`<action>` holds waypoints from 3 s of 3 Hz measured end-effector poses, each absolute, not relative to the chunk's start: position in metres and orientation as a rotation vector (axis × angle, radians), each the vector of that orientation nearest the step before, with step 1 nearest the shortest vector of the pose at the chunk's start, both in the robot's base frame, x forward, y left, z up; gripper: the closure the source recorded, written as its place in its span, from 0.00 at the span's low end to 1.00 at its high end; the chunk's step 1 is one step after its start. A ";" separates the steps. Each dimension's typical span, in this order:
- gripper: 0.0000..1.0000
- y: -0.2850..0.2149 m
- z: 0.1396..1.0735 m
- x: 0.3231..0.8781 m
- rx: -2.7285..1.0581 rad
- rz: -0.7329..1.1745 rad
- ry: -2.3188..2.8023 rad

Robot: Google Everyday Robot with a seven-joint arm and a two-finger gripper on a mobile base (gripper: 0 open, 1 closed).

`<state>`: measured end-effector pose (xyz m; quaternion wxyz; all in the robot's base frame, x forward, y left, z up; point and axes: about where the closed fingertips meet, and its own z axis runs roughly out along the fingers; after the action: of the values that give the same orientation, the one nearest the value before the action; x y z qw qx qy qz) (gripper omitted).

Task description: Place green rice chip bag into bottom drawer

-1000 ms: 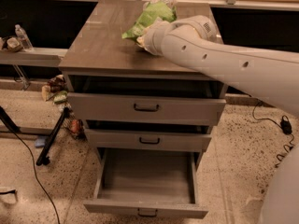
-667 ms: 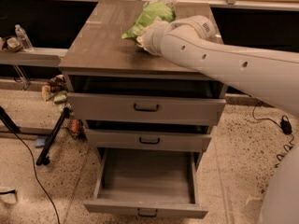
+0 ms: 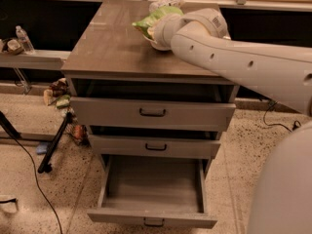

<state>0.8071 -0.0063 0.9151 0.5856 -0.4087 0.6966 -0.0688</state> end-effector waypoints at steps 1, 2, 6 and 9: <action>1.00 -0.021 0.940 0.829 -0.921 -0.216 1.571; 1.00 -0.053 0.977 0.845 -0.877 -0.296 1.519; 0.53 -0.082 0.959 0.790 -0.658 -0.048 1.640; 0.00 -0.054 0.957 0.800 -0.611 0.085 1.606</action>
Offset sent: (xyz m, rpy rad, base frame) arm 0.0223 -0.0339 0.0514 -0.0418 -0.2474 -0.1401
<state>0.7998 -0.0537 0.9565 0.6522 -0.2692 0.7076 0.0375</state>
